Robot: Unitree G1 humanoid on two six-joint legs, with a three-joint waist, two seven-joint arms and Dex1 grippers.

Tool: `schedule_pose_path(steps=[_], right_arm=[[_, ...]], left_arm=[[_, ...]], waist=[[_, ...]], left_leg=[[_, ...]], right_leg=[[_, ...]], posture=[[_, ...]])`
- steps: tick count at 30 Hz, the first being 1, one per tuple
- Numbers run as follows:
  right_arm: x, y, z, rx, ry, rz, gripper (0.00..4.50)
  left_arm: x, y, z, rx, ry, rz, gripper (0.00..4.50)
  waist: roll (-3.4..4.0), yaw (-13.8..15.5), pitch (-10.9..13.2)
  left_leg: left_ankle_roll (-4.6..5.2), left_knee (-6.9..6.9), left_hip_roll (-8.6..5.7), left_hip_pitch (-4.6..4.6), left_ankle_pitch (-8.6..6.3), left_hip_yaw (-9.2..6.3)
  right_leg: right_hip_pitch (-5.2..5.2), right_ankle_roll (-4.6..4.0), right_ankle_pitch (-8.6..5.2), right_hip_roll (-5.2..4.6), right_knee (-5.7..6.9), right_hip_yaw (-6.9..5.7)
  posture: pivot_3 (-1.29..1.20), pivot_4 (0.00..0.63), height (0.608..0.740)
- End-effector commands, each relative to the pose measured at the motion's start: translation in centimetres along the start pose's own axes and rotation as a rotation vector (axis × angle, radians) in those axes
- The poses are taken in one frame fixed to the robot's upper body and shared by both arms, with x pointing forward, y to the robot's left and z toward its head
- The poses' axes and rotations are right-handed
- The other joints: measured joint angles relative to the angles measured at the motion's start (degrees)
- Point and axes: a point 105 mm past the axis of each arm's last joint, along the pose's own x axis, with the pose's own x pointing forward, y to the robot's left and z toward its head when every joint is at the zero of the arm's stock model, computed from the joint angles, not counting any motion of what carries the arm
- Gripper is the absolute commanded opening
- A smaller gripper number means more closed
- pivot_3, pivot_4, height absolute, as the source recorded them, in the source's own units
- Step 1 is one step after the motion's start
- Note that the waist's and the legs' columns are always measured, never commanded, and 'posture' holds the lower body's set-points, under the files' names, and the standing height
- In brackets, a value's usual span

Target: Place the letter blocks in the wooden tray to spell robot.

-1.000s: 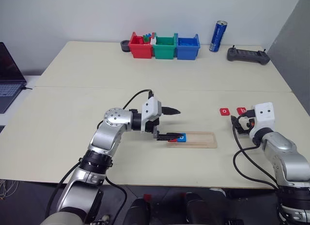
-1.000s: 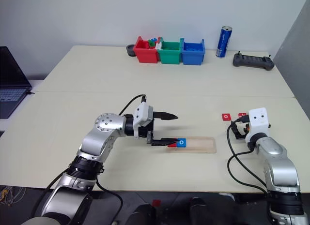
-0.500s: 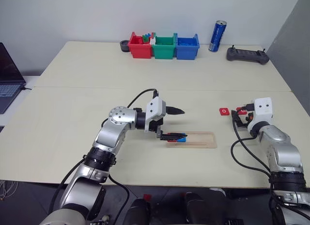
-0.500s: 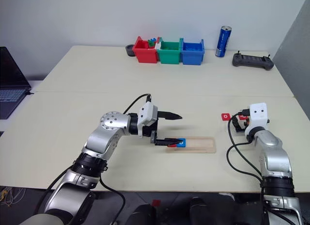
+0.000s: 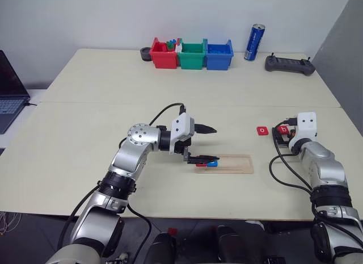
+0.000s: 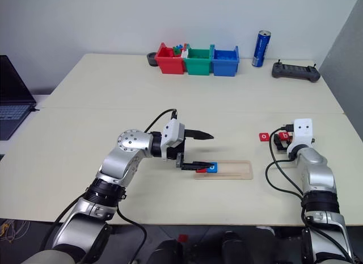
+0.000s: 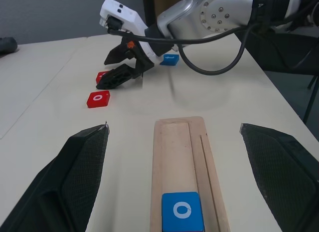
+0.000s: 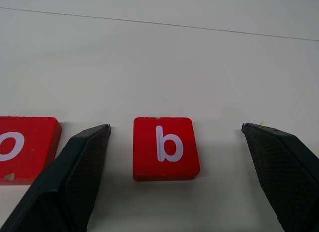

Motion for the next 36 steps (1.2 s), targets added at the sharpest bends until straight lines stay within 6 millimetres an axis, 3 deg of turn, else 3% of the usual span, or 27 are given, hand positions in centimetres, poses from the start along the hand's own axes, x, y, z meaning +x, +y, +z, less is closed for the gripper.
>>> schedule_pose_path(steps=[1,2,10,13,18,24,30,36], right_arm=[[-0.1,-0.8,0.8,0.033,-0.019,-0.023,4.12],[-0.1,-0.7,0.8,0.034,-0.019,-0.021,3.98],[-0.4,-0.2,1.1,0.033,-0.024,-0.001,1.46],[-1.6,-0.2,1.6,0.028,-0.037,-0.006,1.47],[-5.2,0.3,2.2,0.056,-0.035,-0.015,1.47],[-9.9,2.1,0.8,0.064,0.027,-0.023,1.47],[-11.9,3.8,-0.9,0.073,0.096,-0.032,1.47],[-12.2,5.2,-3.1,0.077,0.163,-0.018,1.47]], left_arm=[[0.0,0.3,0.9,0.042,-0.010,0.004,4.50],[-0.1,0.4,0.9,0.046,-0.012,0.010,4.50],[-0.1,0.7,1.0,0.052,-0.015,0.027,4.50],[-0.1,0.6,1.1,0.057,-0.021,0.037,4.50],[-0.3,0.2,0.9,0.051,-0.017,0.035,4.50],[-1.0,-1.0,0.1,0.038,0.007,-0.010,4.50],[-1.9,-2.3,-0.5,0.027,0.032,-0.058,4.50],[-1.9,-3.5,-1.0,0.035,0.048,-0.107,4.50]], waist=[[0.00,0.00,0.00],[0.00,0.00,0.00],[0.00,0.00,0.00],[0.00,0.02,0.00],[0.02,0.13,-0.01],[0.07,-0.05,-0.04],[0.09,0.06,-0.04],[0.10,0.07,-0.04]], left_leg=[[0.00,0.00,0.00,0.00,0.00,0.00],[0.00,0.00,0.00,0.00,0.00,0.00],[0.00,0.00,0.00,0.00,0.00,0.00],[0.00,-0.01,0.00,-0.01,0.00,-0.02],[0.00,-0.02,0.00,-0.06,0.00,-0.07],[0.00,-0.05,0.05,-0.04,0.00,-0.11],[0.00,-0.03,0.04,-0.01,0.00,-0.08],[0.00,-0.05,0.03,-0.02,0.00,-0.04]], right_leg=[[0.00,0.00,0.00,0.00,0.00,0.01],[0.00,0.00,0.00,0.00,0.00,0.01],[0.00,0.00,0.00,0.00,0.00,0.00],[0.00,0.00,0.00,0.00,0.00,0.00],[-0.02,0.00,0.00,-0.02,-0.02,-0.02],[-0.02,0.01,-0.01,0.04,-0.01,-0.05],[-0.01,0.02,-0.01,0.05,-0.01,-0.03],[-0.01,0.02,-0.01,0.03,-0.04,0.00]], posture=[[0.00,0.150,0.740],[0.00,0.150,0.740],[0.00,0.150,0.740],[0.00,0.150,0.740],[0.00,0.150,0.740],[0.00,0.150,0.740],[0.00,0.150,0.740],[0.00,0.150,0.740]])
